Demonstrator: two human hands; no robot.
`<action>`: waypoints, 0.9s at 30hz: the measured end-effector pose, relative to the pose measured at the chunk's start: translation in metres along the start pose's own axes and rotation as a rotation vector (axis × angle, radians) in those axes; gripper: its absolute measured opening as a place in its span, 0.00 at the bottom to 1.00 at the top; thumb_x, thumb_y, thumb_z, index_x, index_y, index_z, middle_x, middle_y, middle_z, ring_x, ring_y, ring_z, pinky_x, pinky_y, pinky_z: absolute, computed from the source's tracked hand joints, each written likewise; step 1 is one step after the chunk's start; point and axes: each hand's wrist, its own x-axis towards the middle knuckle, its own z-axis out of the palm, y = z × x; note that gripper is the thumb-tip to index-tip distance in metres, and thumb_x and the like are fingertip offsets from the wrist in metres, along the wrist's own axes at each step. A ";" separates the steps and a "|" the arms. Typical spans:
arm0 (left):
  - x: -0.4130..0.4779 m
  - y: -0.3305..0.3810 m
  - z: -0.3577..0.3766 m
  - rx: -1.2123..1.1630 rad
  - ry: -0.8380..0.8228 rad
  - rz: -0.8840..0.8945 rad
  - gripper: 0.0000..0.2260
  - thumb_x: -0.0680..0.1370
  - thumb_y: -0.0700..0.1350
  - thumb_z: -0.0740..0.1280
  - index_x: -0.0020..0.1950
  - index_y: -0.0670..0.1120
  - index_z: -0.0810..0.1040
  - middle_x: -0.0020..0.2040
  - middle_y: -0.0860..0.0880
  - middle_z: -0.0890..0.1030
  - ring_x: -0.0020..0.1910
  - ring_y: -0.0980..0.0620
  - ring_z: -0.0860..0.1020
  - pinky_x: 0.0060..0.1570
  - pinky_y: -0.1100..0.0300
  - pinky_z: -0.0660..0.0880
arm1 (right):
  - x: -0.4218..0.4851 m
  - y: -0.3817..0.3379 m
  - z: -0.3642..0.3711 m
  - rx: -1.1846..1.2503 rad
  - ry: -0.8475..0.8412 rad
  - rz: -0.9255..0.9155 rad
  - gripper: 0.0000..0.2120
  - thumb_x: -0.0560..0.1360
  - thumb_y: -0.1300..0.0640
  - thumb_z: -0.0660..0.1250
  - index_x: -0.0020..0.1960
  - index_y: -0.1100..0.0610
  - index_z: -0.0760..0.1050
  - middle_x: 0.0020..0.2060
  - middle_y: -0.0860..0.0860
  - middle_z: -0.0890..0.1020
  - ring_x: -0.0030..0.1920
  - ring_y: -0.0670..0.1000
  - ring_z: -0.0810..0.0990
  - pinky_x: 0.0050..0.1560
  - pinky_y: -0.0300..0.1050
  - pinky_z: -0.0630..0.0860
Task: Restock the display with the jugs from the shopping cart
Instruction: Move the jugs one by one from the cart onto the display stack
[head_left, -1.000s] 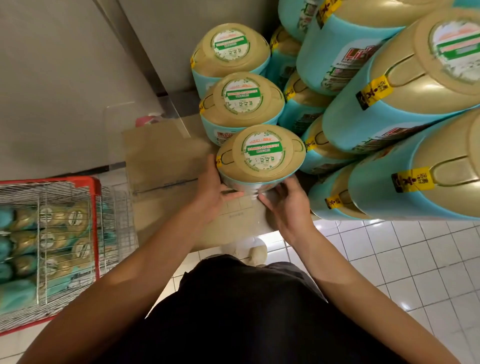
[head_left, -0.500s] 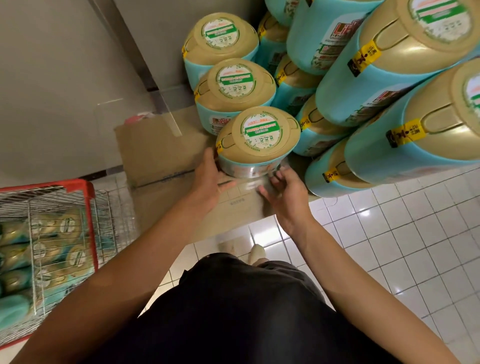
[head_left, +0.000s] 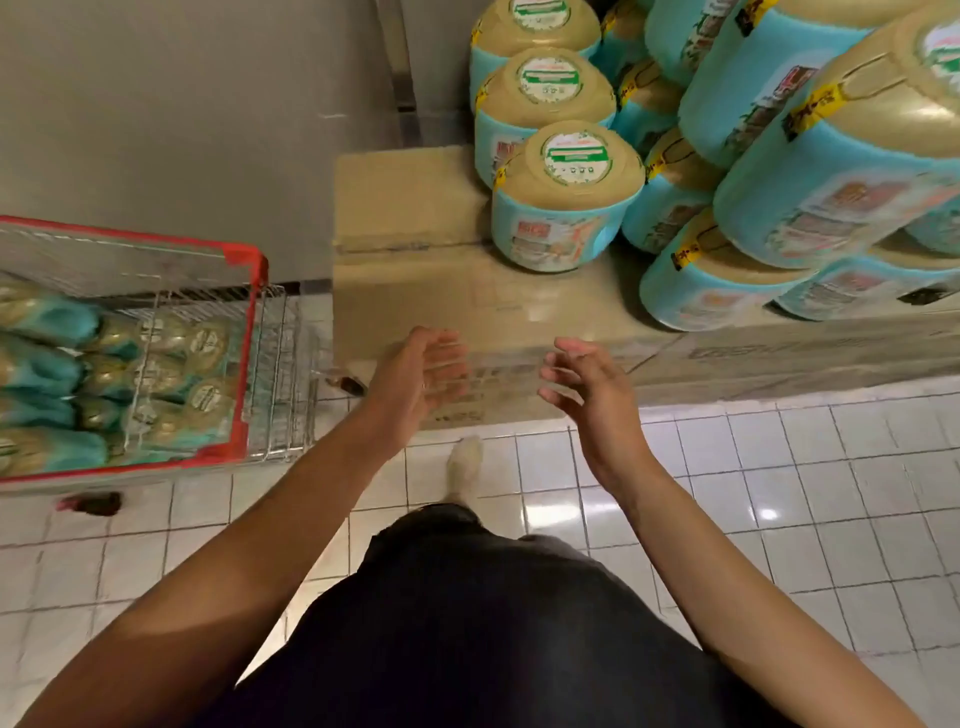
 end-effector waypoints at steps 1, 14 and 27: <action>-0.018 -0.011 -0.008 0.004 0.009 0.037 0.11 0.83 0.51 0.63 0.56 0.47 0.83 0.51 0.49 0.86 0.51 0.50 0.85 0.46 0.53 0.83 | -0.012 0.008 -0.004 -0.019 -0.026 -0.003 0.09 0.85 0.61 0.62 0.57 0.55 0.81 0.49 0.54 0.84 0.53 0.53 0.82 0.53 0.49 0.80; -0.250 -0.173 -0.159 -0.157 0.323 0.168 0.17 0.77 0.59 0.67 0.58 0.50 0.84 0.57 0.44 0.85 0.56 0.44 0.85 0.51 0.51 0.81 | -0.153 0.109 0.014 -0.317 -0.411 0.182 0.11 0.85 0.61 0.61 0.55 0.58 0.82 0.44 0.55 0.85 0.47 0.55 0.83 0.48 0.47 0.83; -0.399 -0.241 -0.385 -0.435 0.739 0.205 0.16 0.82 0.55 0.63 0.61 0.46 0.82 0.56 0.42 0.86 0.56 0.40 0.84 0.49 0.50 0.81 | -0.281 0.229 0.265 -0.474 -0.850 0.181 0.11 0.85 0.57 0.63 0.51 0.52 0.85 0.45 0.57 0.85 0.47 0.55 0.85 0.48 0.48 0.83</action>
